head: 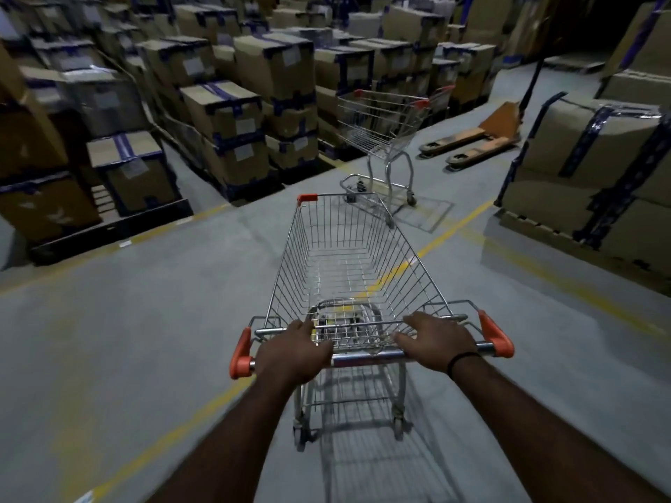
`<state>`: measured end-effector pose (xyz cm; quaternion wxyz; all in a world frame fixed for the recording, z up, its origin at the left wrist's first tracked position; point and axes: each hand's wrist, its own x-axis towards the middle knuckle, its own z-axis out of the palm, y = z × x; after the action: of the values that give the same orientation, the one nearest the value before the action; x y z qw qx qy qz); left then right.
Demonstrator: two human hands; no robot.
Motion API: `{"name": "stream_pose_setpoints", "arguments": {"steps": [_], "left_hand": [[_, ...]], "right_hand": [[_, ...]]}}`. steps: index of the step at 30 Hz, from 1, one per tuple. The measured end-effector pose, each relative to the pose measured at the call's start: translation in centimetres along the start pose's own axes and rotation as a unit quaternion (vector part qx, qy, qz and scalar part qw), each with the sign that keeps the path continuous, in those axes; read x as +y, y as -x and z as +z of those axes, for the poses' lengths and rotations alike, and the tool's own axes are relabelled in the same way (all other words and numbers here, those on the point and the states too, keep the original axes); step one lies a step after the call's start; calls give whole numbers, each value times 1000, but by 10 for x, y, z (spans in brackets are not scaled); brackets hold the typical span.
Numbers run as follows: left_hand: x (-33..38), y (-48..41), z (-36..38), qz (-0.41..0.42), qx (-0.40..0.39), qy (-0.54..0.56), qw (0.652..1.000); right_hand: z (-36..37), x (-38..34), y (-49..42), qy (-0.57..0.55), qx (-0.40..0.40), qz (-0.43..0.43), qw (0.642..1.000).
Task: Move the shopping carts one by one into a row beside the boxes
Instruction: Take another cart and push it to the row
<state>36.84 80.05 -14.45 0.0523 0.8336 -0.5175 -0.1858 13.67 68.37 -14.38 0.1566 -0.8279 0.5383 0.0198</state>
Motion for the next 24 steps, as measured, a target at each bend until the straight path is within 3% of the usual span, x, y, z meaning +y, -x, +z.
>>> {"name": "stream_pose_setpoints", "arguments": {"steps": [12, 24], "left_hand": [[38, -192, -40, 19, 15, -11, 1000], [118, -399, -78, -26, 26, 1, 999]], "right_hand": [[-42, 21, -188, 18, 7, 7, 1000], [-109, 73, -412, 19, -10, -18, 1000]]}}
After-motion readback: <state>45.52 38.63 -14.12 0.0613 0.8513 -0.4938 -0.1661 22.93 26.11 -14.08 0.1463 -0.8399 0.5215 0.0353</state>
